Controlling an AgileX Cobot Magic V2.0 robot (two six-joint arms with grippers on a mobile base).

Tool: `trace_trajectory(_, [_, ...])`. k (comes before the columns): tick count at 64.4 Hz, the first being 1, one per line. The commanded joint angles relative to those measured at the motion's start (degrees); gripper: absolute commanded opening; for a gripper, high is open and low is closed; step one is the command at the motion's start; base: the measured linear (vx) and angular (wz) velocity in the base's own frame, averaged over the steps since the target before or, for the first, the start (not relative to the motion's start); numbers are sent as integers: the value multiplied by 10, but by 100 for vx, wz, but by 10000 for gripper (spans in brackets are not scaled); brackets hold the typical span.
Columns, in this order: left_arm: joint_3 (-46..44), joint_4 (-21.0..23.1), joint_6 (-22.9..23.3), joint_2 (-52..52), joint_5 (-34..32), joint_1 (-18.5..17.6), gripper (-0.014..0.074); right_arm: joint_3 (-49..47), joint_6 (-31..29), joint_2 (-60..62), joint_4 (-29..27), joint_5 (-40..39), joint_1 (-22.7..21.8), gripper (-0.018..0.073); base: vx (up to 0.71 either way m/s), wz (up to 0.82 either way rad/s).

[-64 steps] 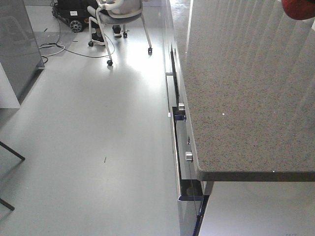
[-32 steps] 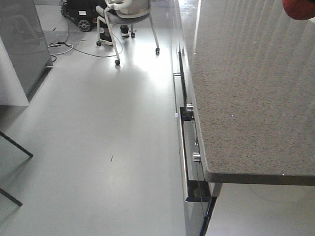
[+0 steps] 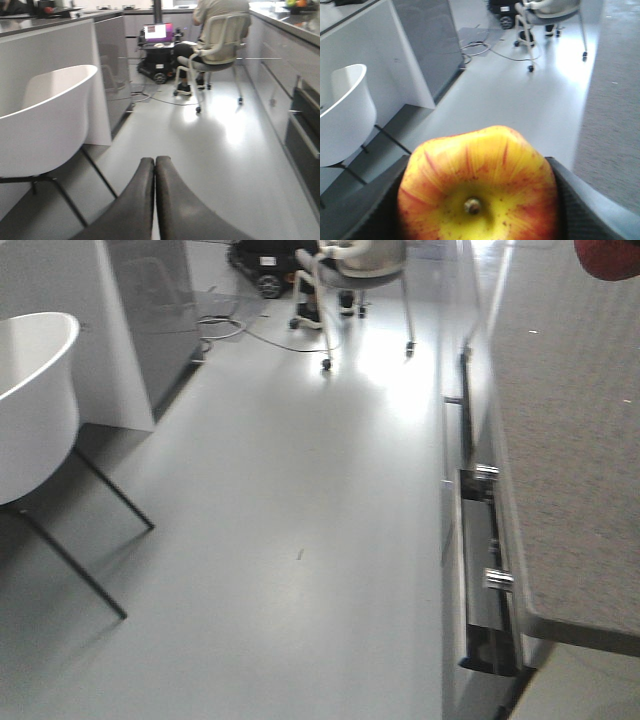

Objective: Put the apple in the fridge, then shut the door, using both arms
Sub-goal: 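Drive the base away from the counter holding the apple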

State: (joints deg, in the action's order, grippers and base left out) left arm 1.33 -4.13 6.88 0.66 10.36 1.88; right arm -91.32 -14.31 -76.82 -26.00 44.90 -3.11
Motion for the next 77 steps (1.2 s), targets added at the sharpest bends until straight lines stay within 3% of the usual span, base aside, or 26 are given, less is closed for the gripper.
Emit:
trace_trajectory(1, [-9,0,4,8,-39,-2,-6,-19,-5,16,-13,-42,-3,159,-1,48])
trace_trajectory(77, [-9,-1,4,8,-39,-2,-6,-19,-4,16,-13,-42,-3,159,-2,37])
